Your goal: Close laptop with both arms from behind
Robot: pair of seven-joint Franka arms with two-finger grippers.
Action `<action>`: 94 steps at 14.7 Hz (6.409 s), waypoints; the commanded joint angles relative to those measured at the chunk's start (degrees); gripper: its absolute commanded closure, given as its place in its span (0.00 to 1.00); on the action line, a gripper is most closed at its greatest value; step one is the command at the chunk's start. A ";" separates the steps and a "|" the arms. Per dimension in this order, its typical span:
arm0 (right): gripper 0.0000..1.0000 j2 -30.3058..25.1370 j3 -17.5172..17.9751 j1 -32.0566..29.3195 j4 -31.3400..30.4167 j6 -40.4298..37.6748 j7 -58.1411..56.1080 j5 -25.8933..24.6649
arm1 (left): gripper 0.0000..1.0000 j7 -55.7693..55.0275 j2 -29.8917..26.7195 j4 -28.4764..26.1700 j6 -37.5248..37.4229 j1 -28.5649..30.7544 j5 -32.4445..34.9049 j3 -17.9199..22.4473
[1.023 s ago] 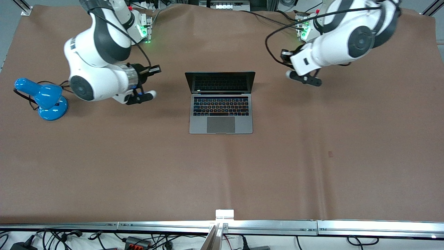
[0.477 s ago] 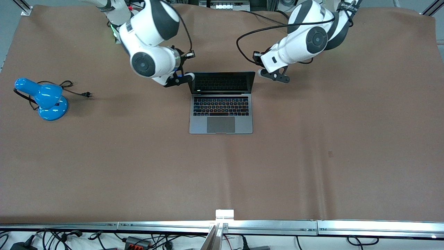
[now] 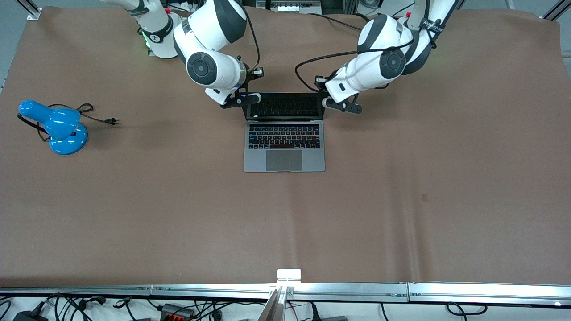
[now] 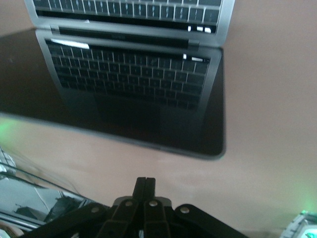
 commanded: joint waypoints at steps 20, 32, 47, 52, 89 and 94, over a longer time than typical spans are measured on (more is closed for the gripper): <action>1.00 12.26 -0.70 -4.12 9.59 13.73 7.46 -4.68 | 1.00 -3.71 25.41 18.10 8.98 0.27 16.21 5.65; 1.00 31.26 -2.90 -4.12 24.73 13.99 7.46 -6.87 | 1.00 -5.04 34.64 24.25 13.37 -12.27 21.06 16.17; 1.00 27.16 -5.17 -4.30 28.32 7.08 6.24 -11.00 | 0.95 -5.39 13.05 29.35 -19.63 -3.97 21.76 21.64; 1.00 23.54 -10.18 -4.64 37.10 -9.08 4.66 -16.09 | 0.20 -0.92 6.96 39.08 -40.21 -2.98 25.80 35.33; 0.00 -11.00 -1.75 -38.84 14.63 -4.64 -20.84 -29.64 | 0.00 2.69 -0.16 40.60 -37.60 -1.40 37.23 40.28; 0.00 -11.97 -1.75 -38.83 14.36 -4.55 -20.75 -29.55 | 0.00 2.69 -0.16 40.60 -37.60 -1.40 37.23 40.19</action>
